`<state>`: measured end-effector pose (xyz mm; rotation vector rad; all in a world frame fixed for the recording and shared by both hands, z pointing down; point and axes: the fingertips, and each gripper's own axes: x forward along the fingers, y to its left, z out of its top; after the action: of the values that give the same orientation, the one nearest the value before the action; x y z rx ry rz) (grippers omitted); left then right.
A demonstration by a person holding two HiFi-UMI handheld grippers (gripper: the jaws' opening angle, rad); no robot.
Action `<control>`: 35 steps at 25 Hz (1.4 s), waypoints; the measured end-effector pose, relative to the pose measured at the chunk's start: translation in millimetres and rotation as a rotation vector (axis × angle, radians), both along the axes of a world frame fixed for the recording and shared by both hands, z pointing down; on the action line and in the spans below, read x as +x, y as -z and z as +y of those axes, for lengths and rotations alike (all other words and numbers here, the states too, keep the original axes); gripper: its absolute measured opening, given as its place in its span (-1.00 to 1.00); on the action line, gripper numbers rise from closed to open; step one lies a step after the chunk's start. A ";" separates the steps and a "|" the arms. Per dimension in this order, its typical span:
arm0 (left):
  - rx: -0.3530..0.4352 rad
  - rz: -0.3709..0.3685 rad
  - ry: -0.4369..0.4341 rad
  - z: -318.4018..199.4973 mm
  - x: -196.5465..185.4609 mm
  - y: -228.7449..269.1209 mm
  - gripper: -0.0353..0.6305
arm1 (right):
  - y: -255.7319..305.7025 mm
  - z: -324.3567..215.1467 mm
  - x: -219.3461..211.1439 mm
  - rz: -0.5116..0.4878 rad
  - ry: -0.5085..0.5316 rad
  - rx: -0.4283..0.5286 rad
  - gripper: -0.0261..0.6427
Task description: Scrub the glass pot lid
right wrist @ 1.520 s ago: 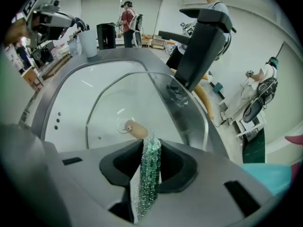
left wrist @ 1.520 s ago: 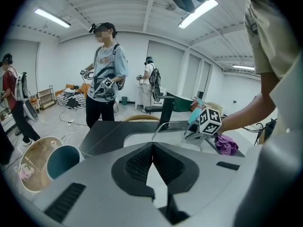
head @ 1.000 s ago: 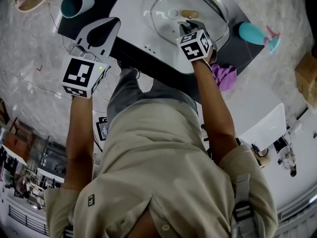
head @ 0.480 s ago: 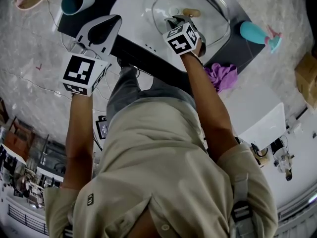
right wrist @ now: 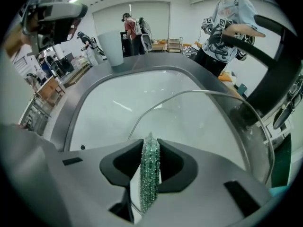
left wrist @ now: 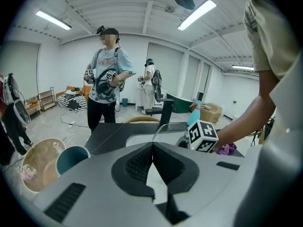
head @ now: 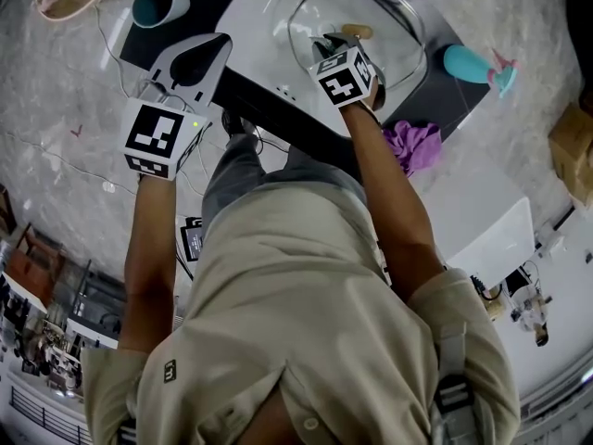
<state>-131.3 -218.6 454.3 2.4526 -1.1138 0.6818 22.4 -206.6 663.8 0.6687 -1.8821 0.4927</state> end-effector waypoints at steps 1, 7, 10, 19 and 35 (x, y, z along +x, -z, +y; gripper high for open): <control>0.002 0.001 0.000 1.3 -0.7 3.1 -0.85 | 6.4 -1.8 -0.5 -0.004 -0.002 0.011 -0.65; 0.025 0.000 -0.009 10.6 -3.5 13.7 -0.85 | 42.4 -12.3 0.3 -0.040 -0.037 0.069 -0.65; 0.015 0.001 -0.012 19.4 -5.5 17.2 -0.85 | 59.8 -14.6 -3.2 -0.073 -0.060 0.094 -0.65; -0.003 0.028 -0.027 47.8 -10.2 26.9 -0.85 | 116.1 -24.7 -10.0 -0.159 -0.144 0.161 -0.65; -0.010 0.021 -0.030 76.4 -29.6 39.9 -0.85 | 181.8 -38.0 -22.1 -0.243 -0.213 0.273 -0.66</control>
<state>-160.8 -142.2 414.4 2.4663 -1.0655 0.6674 0.3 -244.6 482.0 1.0363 -2.1405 0.4728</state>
